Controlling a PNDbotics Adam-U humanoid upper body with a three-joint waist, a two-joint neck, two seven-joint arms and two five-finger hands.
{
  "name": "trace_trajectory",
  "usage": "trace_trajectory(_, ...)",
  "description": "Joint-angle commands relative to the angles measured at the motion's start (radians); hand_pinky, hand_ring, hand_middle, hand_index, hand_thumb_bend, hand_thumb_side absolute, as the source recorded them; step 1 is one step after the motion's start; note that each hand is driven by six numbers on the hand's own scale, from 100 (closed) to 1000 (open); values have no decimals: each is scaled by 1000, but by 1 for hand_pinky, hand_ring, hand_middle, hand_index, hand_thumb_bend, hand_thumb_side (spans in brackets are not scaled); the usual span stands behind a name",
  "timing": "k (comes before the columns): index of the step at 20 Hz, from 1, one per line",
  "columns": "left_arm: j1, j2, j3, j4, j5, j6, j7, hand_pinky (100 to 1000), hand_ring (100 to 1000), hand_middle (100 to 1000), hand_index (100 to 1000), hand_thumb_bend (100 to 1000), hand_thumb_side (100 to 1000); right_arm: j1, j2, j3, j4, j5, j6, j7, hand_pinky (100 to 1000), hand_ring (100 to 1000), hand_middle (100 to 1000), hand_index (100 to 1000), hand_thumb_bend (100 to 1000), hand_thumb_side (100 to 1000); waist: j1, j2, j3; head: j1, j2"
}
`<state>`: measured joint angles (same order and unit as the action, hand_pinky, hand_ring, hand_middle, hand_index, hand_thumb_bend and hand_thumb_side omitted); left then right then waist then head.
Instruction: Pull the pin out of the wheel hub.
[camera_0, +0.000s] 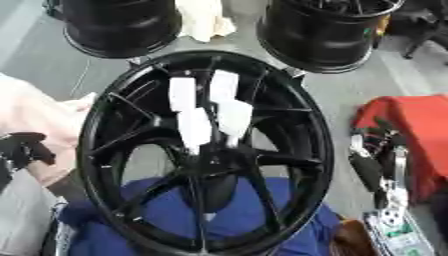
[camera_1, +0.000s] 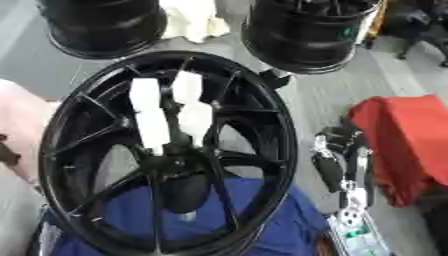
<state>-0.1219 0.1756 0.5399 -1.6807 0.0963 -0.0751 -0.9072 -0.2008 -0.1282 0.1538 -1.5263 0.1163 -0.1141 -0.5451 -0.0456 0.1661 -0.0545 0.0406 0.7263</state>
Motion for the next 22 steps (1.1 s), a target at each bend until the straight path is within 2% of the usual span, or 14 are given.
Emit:
trace_trajectory(1,-1,9,-3,-26,8,6,0,792,601,571,787,100,809,-4,-7,-7,-25,5,-1,1,654,645,640,828,100,308,4,-16,-1,-1,-8)
trace_trajectory(16,-5,25,-6,-40,21,10,0,793,613,583,795,100,800,-4,-10,-10,-27,7,4,5,658,652,645,829,100,316,1,-22,5,-4,-4)
trace_trajectory(19,-24,92,-3,-50,79,-18,0,792,619,590,798,100,774,-4,-13,-11,-27,9,6,5,658,652,644,829,100,316,5,-24,5,-8,-8)
trace_trajectory(22,-47,221,-9,-32,181,-90,3,791,624,596,800,100,749,-1,-18,-11,-26,12,7,6,658,652,644,828,100,317,12,-26,6,-10,-6)
